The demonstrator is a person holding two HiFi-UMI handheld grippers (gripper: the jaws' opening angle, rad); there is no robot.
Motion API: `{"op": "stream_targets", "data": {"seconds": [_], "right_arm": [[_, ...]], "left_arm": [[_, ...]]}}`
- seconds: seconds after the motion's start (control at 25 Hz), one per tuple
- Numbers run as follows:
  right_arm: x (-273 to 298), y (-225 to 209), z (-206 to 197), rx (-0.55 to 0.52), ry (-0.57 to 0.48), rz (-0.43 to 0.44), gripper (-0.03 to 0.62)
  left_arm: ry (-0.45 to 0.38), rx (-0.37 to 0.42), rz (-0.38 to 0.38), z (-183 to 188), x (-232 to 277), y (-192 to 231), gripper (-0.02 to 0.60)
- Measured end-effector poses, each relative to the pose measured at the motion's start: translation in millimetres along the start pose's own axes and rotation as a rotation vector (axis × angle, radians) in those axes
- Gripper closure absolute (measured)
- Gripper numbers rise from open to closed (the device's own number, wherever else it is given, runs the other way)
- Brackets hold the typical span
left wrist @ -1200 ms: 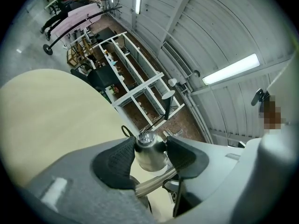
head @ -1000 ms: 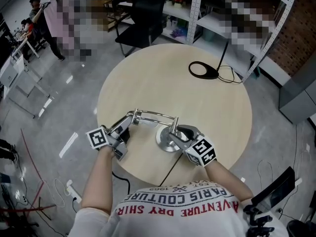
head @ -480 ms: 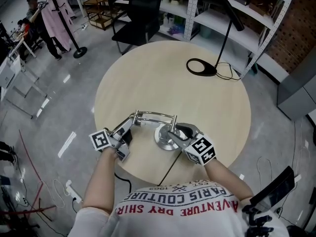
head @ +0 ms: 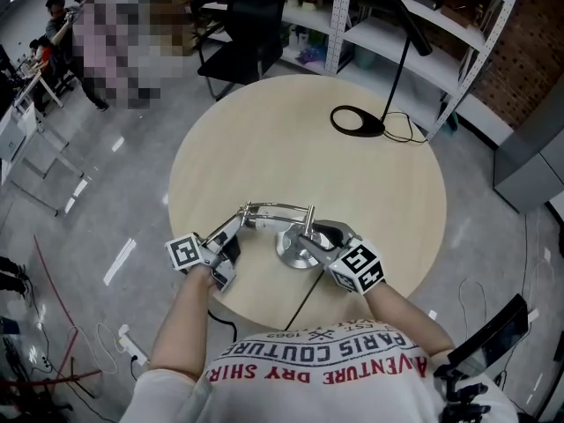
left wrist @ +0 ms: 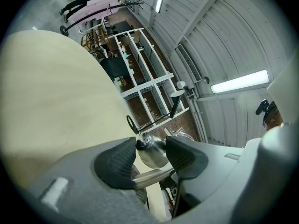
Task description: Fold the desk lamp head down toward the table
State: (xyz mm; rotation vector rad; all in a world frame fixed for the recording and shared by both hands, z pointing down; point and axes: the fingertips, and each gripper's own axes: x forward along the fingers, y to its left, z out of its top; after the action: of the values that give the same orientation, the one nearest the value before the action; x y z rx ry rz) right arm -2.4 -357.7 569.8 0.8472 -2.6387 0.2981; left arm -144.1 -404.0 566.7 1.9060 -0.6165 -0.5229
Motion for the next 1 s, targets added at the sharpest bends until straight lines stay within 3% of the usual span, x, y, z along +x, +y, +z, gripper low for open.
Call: {"op": "stream_targets", "data": {"seconds": [0.68, 0.8, 1.0], "right_arm": [[4, 4, 0, -0.008, 0.013, 0.005, 0.448], [2, 5, 0, -0.003, 0.025, 0.02, 0.446], [-4, 3, 5, -0.02, 0.012, 0.011, 0.45]], "left_arm": [[-0.01, -0.068, 0.002, -17, 2, 11, 0.399], [-0.008, -0.026, 0.027, -17, 0, 12, 0.397], [-0.023, 0.143, 0.152, -8, -18, 24, 0.397]]}}
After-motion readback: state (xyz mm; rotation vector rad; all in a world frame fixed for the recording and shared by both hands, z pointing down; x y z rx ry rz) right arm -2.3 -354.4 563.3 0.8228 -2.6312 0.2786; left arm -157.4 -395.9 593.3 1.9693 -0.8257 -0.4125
